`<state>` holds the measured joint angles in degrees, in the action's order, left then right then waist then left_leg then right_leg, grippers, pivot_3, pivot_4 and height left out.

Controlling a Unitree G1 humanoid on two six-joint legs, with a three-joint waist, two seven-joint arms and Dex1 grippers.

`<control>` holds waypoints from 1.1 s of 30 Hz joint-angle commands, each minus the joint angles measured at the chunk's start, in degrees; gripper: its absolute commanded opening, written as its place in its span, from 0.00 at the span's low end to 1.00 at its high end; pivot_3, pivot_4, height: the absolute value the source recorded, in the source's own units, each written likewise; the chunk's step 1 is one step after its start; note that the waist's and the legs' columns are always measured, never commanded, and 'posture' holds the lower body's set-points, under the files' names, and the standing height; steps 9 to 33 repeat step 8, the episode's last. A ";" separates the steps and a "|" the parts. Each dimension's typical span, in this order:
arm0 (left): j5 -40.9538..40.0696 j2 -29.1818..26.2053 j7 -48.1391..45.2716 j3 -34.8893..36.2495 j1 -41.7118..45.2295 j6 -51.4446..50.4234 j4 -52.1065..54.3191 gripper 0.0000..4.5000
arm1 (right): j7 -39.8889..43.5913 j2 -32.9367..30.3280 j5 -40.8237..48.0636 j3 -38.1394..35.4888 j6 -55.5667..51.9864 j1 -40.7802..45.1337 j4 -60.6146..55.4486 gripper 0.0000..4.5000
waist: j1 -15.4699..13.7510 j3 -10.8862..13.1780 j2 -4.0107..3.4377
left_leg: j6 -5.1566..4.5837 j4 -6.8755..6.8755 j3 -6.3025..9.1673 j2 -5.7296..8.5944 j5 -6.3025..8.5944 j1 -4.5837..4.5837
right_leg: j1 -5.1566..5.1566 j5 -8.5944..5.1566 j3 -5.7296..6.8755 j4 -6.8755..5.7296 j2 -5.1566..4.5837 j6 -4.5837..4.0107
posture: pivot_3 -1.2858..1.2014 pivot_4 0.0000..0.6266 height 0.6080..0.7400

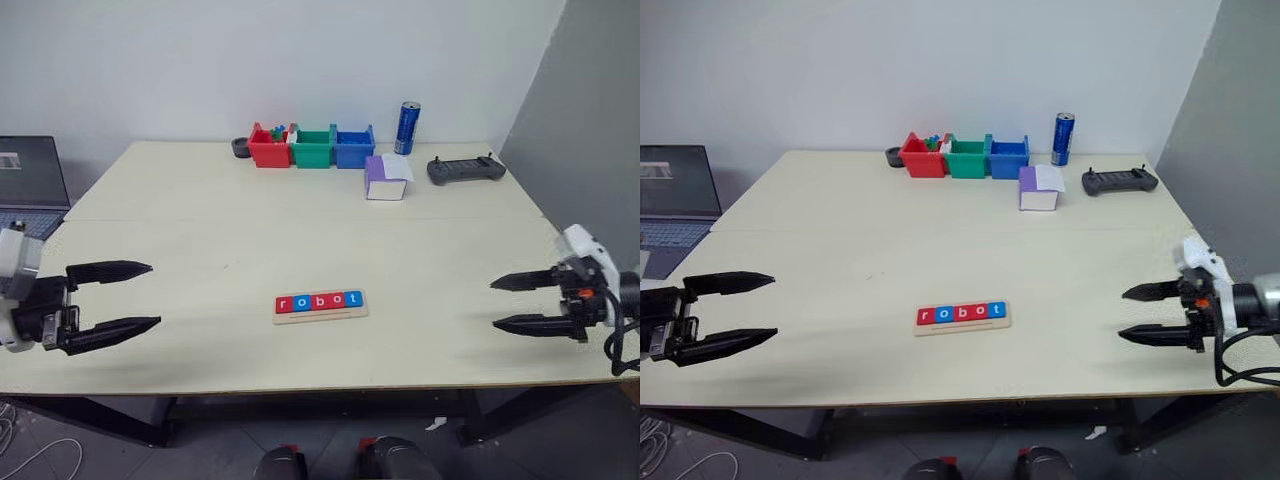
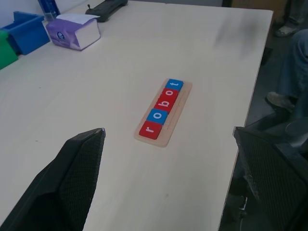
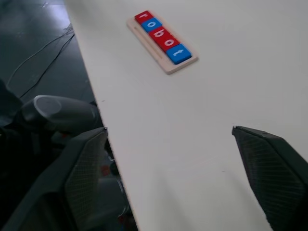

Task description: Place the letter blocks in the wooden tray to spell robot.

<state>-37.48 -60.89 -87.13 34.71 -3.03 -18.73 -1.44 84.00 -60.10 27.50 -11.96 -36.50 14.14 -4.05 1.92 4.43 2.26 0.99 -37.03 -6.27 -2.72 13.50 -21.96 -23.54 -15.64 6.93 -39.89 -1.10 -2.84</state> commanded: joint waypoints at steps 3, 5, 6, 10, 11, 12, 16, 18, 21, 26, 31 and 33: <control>2.35 1.81 2.51 0.39 -0.26 4.36 2.06 1.00 | -0.42 0.61 -1.01 3.81 3.98 4.63 2.16 0.99 | -0.05 -0.10 -0.16 | 0.00 0.04 0.02 0.01 0.01 0.08 | 0.11 -0.05 0.01 0.03 0.00 -0.08 | 0.52 0.00 1.00; 1.93 2.38 2.74 0.43 0.08 4.69 2.14 1.00 | -0.31 0.72 -1.35 5.16 4.55 6.14 3.32 0.99 | -0.14 -0.11 -0.16 | 0.00 0.08 0.01 0.01 0.01 0.05 | 0.11 -0.09 0.00 0.02 0.00 -0.14 | 0.52 0.00 1.00; 2.00 2.37 3.25 0.61 -0.10 4.39 2.21 1.00 | -0.20 0.70 -1.61 5.79 4.83 6.92 3.97 0.99 | -0.18 -0.11 -0.16 | 0.01 0.08 0.01 0.01 0.01 0.01 | 0.10 -0.11 0.01 0.02 0.00 -0.17 | 0.52 0.00 1.00; 2.97 1.62 4.13 0.60 -1.32 3.38 2.16 1.00 | 0.02 0.64 -1.95 6.90 5.19 8.38 5.18 0.99 | -0.22 -0.11 -0.16 | 0.03 0.08 -0.02 0.01 0.03 -0.03 | 0.09 -0.12 0.00 0.04 0.00 -0.20 | 0.52 0.00 1.00; 2.97 1.62 4.13 0.60 -1.32 3.38 2.16 1.00 | 0.02 0.64 -1.95 6.90 5.19 8.38 5.18 0.99 | -0.22 -0.11 -0.16 | 0.03 0.08 -0.02 0.01 0.03 -0.03 | 0.09 -0.12 0.00 0.04 0.00 -0.20 | 0.52 0.00 1.00; 2.97 1.62 4.13 0.60 -1.32 3.38 2.16 1.00 | 0.02 0.64 -1.95 6.90 5.19 8.38 5.18 0.99 | -0.22 -0.11 -0.16 | 0.03 0.08 -0.02 0.01 0.03 -0.03 | 0.09 -0.12 0.00 0.04 0.00 -0.20 | 0.52 0.00 1.00; 2.97 1.62 4.13 0.60 -1.32 3.38 2.16 1.00 | 0.02 0.64 -1.95 6.90 5.19 8.38 5.18 0.99 | -0.22 -0.11 -0.16 | 0.03 0.08 -0.02 0.01 0.03 -0.03 | 0.09 -0.12 0.00 0.04 0.00 -0.20 | 0.52 0.00 1.00; 2.97 1.62 4.13 0.60 -1.32 3.38 2.16 1.00 | 0.02 0.64 -1.95 6.90 5.19 8.38 5.18 0.99 | -0.22 -0.11 -0.16 | 0.03 0.08 -0.02 0.01 0.03 -0.03 | 0.09 -0.12 0.00 0.04 0.00 -0.20 | 0.52 0.00 1.00; 2.97 1.62 4.13 0.60 -1.32 3.38 2.16 1.00 | 0.02 0.64 -1.95 6.90 5.19 8.38 5.18 0.99 | -0.22 -0.11 -0.16 | 0.03 0.08 -0.02 0.01 0.03 -0.03 | 0.09 -0.12 0.00 0.04 0.00 -0.20 | 0.52 0.00 1.00; 2.97 1.62 4.13 0.60 -1.32 3.38 2.16 1.00 | 0.02 0.64 -1.95 6.90 5.19 8.38 5.18 0.99 | -0.22 -0.11 -0.16 | 0.03 0.08 -0.02 0.01 0.03 -0.03 | 0.09 -0.12 0.00 0.04 0.00 -0.20 | 0.52 0.00 1.00; 2.97 1.62 4.13 0.60 -1.32 3.38 2.16 1.00 | 0.02 0.64 -1.95 6.90 5.19 8.38 5.18 0.99 | -0.22 -0.11 -0.16 | 0.03 0.08 -0.02 0.01 0.03 -0.03 | 0.09 -0.12 0.00 0.04 0.00 -0.20 | 0.52 0.00 1.00; 2.97 1.62 4.13 0.60 -1.32 3.38 2.16 1.00 | 0.02 0.64 -1.95 6.90 5.19 8.38 5.18 0.99 | -0.22 -0.11 -0.16 | 0.03 0.08 -0.02 0.01 0.03 -0.03 | 0.09 -0.12 0.00 0.04 0.00 -0.20 | 0.52 0.00 1.00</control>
